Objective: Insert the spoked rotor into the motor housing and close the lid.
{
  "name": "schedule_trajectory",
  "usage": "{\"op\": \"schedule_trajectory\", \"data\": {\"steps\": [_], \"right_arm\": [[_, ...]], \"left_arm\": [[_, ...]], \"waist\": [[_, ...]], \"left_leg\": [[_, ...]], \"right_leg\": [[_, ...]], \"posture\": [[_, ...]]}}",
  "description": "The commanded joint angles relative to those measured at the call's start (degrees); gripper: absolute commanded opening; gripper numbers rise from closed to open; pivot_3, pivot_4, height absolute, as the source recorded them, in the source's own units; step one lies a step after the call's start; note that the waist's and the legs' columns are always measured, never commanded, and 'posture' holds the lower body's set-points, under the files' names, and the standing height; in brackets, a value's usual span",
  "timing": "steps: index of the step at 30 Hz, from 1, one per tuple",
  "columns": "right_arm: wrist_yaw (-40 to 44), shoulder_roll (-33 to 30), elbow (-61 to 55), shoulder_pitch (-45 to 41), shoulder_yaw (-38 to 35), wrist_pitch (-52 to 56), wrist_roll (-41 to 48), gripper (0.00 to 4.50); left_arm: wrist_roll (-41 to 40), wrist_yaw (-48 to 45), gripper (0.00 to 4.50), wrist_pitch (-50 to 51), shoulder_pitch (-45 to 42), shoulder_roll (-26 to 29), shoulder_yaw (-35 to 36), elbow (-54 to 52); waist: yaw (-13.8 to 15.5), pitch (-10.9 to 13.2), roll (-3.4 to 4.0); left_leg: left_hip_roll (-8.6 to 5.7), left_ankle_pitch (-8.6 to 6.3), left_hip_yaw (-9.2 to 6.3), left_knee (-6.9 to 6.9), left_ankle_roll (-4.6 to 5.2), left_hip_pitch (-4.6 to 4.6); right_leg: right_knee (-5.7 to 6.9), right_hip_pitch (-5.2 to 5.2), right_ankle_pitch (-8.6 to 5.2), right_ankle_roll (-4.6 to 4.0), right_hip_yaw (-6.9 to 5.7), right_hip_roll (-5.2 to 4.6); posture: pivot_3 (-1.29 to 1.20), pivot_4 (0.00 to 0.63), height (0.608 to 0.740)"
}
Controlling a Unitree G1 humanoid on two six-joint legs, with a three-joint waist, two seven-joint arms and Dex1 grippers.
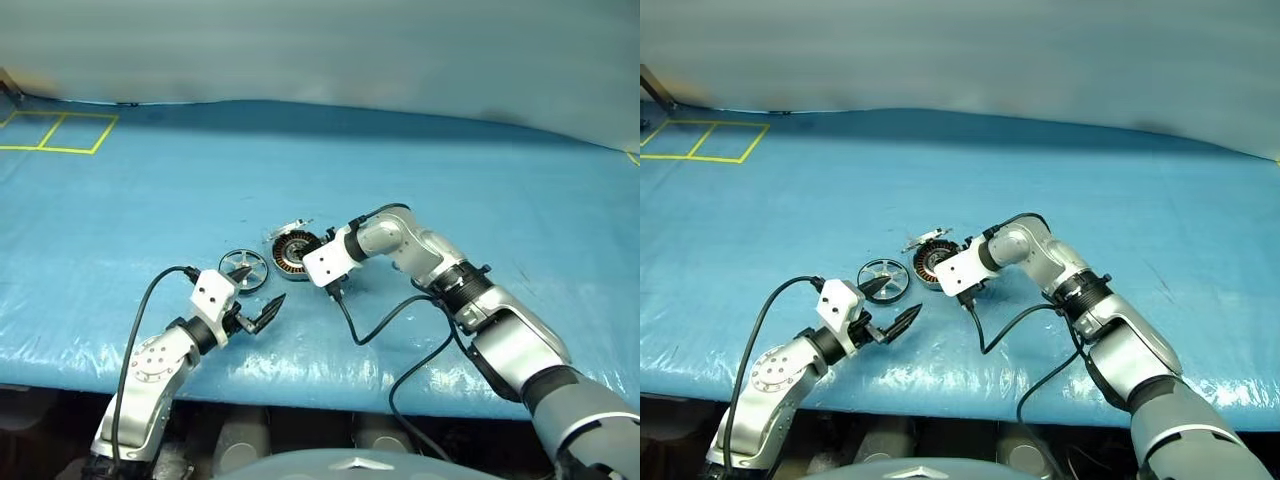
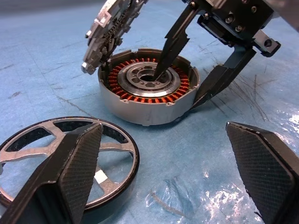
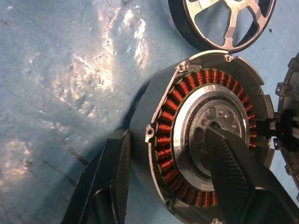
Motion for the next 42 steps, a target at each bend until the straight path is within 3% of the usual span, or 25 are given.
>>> {"op": "schedule_trajectory", "data": {"steps": [1,6,15,20,24,27,42], "right_arm": [[2.91,-3.57,-8.66,5.55,-2.25,6.07,1.74,2.05],[3.58,-6.7,-24.35,15.23,-6.55,16.3,5.64,2.05],[-2.3,-9.12,-39.79,28.21,-8.89,29.29,2.33,2.05],[-4.21,-9.49,-40.46,30.47,-7.37,31.24,-0.06,2.05],[-5.18,-9.35,-39.5,30.38,-6.78,31.19,-0.63,2.05],[-5.64,-9.32,-38.77,30.39,-6.32,31.12,-0.89,2.05],[-6.93,-8.49,-37.18,30.4,-5.2,31.23,-0.84,2.05]], "left_arm": [[0.23,-0.36,4.5,-1.07,-0.55,0.08,-0.21,-1.78],[0.02,-1.45,4.5,-0.73,-1.46,0.53,-0.85,-1.39],[-0.71,-5.0,4.5,0.39,-6.17,1.39,-2.55,0.25],[-5.52,-9.32,4.5,3.14,-9.88,1.15,-3.22,-1.09],[-13.76,-12.83,4.5,8.87,-11.86,1.61,-2.29,-4.17],[-10.79,-12.05,4.5,7.95,-12.84,2.5,-3.09,-3.08],[0.13,-3.24,4.5,-1.92,-28.39,-8.05,-4.35,14.99]], "waist": [[0.4,0.0,0.0],[0.65,0.0,-0.01],[0.59,-0.02,-0.04],[0.61,-0.03,-0.06],[0.5,-0.05,-0.11],[0.48,-0.07,-0.13],[0.47,-0.32,-0.54]], "left_leg": [[0.0,0.0,0.0,0.0,0.0,-0.01],[-0.01,0.0,0.0,0.03,-0.01,-0.06],[0.0,-0.01,0.0,0.12,-0.01,-0.09],[0.0,-0.01,0.0,0.18,-0.01,-0.09],[0.0,-0.01,0.0,0.21,-0.01,-0.09],[0.0,-0.01,0.0,0.23,-0.01,-0.04],[-0.02,-0.03,-0.03,0.58,-0.02,-0.01]], "right_leg": [[0.0,0.0,0.0,0.0,0.0,0.0],[-0.02,-0.02,-0.01,0.0,0.0,-0.01],[-0.01,-0.05,-0.01,0.0,0.0,-0.01],[-0.02,-0.03,-0.01,0.0,0.0,-0.01],[-0.01,-0.01,-0.01,0.01,-0.01,-0.01],[0.01,0.01,-0.01,0.01,-0.01,-0.01],[-0.03,0.07,0.05,0.11,-0.04,-0.01]], "posture": [[0.0,0.15,0.74],[0.0,0.15,0.74],[0.0,0.15,0.74],[0.0,0.15,0.74],[0.0,0.15,0.74],[0.0,0.15,0.74],[0.0,0.15,0.74]]}}
